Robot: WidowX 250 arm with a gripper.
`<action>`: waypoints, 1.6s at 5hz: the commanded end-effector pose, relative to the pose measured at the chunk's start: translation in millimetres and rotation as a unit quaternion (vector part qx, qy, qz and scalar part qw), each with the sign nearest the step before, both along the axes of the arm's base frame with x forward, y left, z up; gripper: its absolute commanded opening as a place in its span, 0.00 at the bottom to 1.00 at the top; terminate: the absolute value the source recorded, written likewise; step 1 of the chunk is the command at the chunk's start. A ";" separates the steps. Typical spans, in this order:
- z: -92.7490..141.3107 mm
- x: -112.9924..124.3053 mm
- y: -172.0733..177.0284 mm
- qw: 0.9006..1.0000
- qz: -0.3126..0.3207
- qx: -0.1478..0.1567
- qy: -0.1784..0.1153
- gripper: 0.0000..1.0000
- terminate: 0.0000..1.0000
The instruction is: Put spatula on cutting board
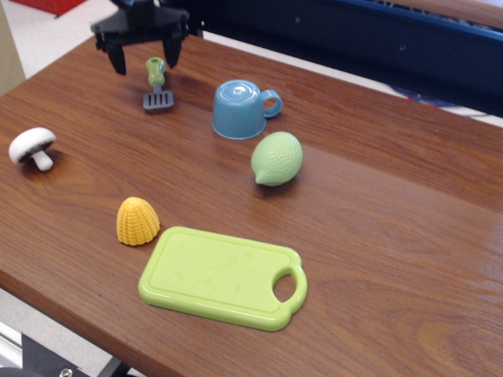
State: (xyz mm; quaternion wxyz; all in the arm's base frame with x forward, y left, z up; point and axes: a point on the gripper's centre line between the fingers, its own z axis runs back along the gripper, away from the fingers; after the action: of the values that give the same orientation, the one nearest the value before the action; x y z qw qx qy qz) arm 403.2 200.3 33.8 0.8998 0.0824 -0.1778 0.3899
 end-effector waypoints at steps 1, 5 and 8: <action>7.6 0.4 0.0 0.999 0.008 0.021 -0.022 1.00 0.00; 24.5 -11.9 -1.4 1.000 0.004 0.018 -0.024 0.00 0.00; 84.9 -76.5 -49.6 0.998 -0.003 -0.063 0.027 0.00 0.00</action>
State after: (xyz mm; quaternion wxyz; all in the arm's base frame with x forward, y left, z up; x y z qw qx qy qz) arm 324.6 142.2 94.7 0.9123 0.0337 -0.0952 0.3968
